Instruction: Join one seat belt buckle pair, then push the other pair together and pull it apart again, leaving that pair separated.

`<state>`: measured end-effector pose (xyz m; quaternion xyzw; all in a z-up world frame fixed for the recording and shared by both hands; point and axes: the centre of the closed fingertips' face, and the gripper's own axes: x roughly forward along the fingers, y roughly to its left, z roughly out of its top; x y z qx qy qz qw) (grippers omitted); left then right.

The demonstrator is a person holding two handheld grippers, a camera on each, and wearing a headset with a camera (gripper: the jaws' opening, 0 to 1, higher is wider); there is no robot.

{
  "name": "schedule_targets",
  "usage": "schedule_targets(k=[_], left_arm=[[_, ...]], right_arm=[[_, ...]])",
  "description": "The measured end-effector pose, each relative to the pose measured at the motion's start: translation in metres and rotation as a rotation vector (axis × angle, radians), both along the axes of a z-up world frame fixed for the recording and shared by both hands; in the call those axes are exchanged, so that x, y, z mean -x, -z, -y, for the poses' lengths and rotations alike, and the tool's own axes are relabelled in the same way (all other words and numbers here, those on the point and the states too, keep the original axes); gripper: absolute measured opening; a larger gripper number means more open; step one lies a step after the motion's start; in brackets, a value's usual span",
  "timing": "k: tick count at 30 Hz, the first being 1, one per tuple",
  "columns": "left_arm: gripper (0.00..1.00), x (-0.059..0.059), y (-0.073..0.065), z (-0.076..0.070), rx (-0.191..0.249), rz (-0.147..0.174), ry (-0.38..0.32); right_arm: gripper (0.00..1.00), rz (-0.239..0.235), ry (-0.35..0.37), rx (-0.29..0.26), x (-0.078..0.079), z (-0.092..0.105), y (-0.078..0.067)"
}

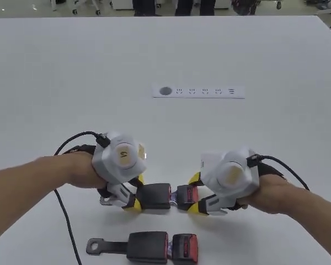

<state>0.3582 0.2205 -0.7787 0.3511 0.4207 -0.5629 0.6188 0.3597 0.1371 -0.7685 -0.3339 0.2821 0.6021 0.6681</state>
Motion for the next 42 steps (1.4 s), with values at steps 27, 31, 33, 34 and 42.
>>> schedule_targets(k=[27,31,33,34,42], left_arm=[[0.29,0.0030,-0.0012,0.0032,-0.002,0.004,0.037],[0.29,0.0033,-0.0013,0.0035,-0.004,0.003,0.035],[0.29,0.0029,-0.0008,0.0035,-0.005,0.000,0.032],[0.29,0.0029,-0.0007,0.0036,-0.007,0.001,0.035],[0.30,0.0025,-0.0006,0.0028,-0.026,0.000,0.037]], right_arm=[[0.27,-0.003,-0.018,0.037,0.0001,-0.0031,0.0019],[0.28,-0.002,-0.019,0.036,-0.0006,-0.0029,0.0025],[0.28,-0.002,-0.021,0.036,-0.0009,-0.0030,0.0024],[0.28,-0.002,-0.023,0.036,-0.0008,-0.0031,0.0024],[0.29,0.007,-0.035,0.038,-0.0007,-0.0018,0.0028]])
